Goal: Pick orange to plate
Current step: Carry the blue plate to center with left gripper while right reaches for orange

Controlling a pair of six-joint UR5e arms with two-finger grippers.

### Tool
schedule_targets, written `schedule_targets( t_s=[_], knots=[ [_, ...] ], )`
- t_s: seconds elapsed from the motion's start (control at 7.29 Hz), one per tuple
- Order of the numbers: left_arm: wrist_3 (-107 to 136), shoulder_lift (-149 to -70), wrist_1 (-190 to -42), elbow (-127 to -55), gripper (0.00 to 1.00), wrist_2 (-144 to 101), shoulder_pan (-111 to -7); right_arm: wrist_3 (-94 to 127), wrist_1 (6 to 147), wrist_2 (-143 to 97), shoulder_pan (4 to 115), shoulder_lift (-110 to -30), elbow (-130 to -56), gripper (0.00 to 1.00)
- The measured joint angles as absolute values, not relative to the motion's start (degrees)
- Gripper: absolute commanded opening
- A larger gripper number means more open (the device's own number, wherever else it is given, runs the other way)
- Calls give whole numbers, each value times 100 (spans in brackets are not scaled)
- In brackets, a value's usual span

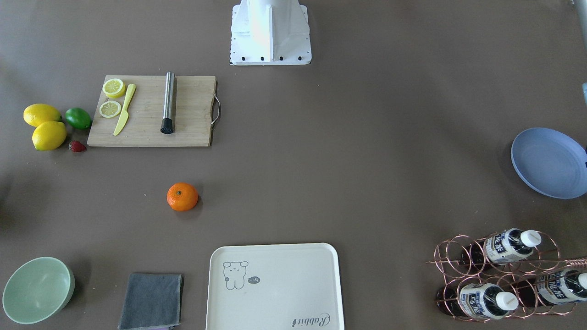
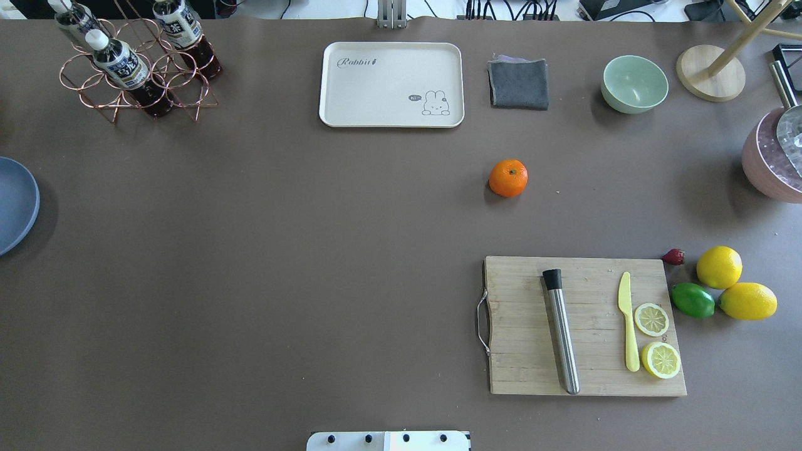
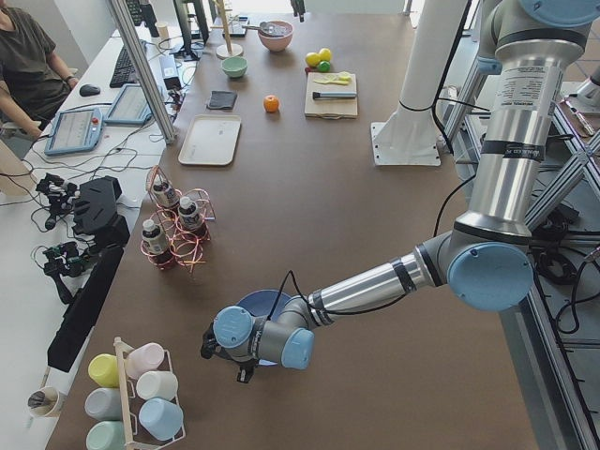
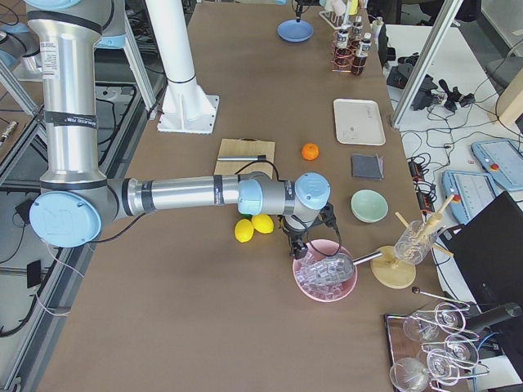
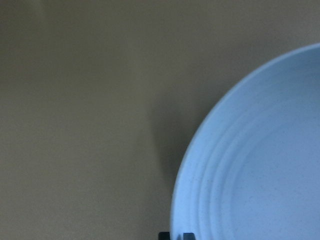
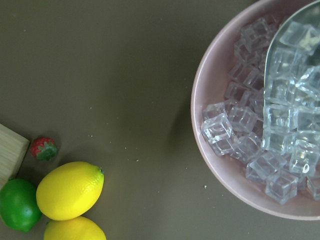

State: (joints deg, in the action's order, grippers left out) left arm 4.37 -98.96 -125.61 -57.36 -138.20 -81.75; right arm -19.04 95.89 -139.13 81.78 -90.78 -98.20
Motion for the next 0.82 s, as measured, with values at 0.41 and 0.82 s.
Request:
schedule_targets(
  t_s=[0.41,0.82],
  knots=[
    [2221,-9910,-12088,-7385,0,-14527,-8060,-922,9562,-14204,7815,-8919,-10318,100],
    [4829,-9888,-11985,-9340,0,-14581,-6970,1616,8571,-13762,6745,-8522,-10646,100]
  ],
)
